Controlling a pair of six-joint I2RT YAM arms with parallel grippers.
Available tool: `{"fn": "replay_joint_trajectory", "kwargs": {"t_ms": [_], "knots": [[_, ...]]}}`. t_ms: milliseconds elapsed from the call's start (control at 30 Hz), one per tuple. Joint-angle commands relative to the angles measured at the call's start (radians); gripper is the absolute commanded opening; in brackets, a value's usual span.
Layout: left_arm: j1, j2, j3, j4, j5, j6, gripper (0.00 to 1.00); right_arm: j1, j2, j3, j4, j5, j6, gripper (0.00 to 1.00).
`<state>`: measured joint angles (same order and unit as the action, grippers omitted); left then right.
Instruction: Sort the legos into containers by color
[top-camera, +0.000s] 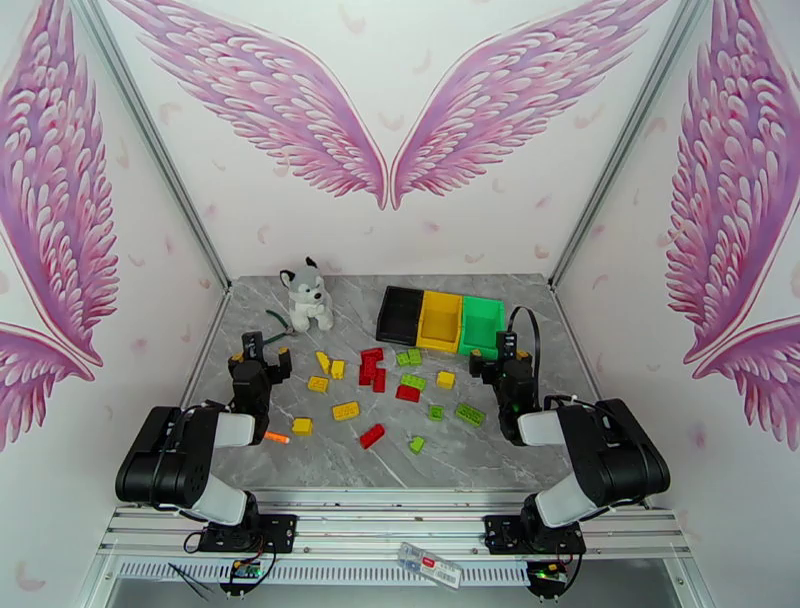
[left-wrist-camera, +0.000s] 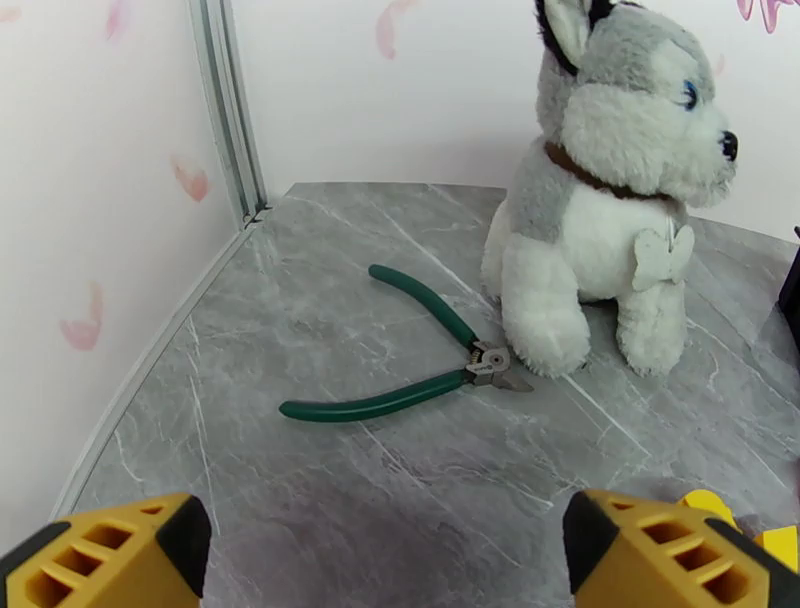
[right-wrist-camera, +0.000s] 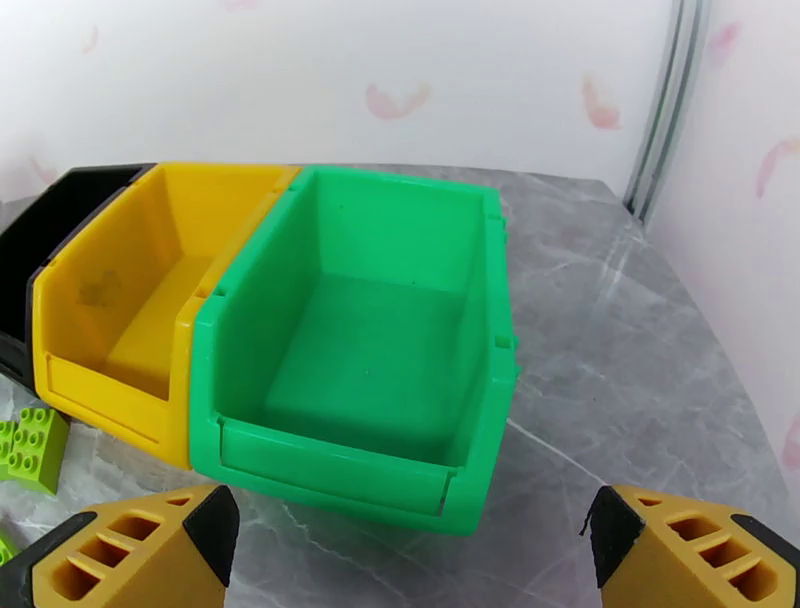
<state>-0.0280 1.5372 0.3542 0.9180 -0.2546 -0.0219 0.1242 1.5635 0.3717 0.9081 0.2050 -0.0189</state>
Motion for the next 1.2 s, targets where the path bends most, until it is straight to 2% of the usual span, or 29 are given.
{"fn": "replay_joint_trajectory", "kwargs": {"t_ms": [0, 1167], "knots": [[0.004, -0.004, 0.022, -0.018, 0.009, 0.008, 0.99, -0.007, -0.011, 0.009, -0.006, -0.010, 0.015, 0.99], [0.010, -0.004, 0.022, -0.021, 0.044, 0.015, 0.99, -0.006, -0.011, 0.010, -0.007, -0.012, 0.014, 0.99]]}}
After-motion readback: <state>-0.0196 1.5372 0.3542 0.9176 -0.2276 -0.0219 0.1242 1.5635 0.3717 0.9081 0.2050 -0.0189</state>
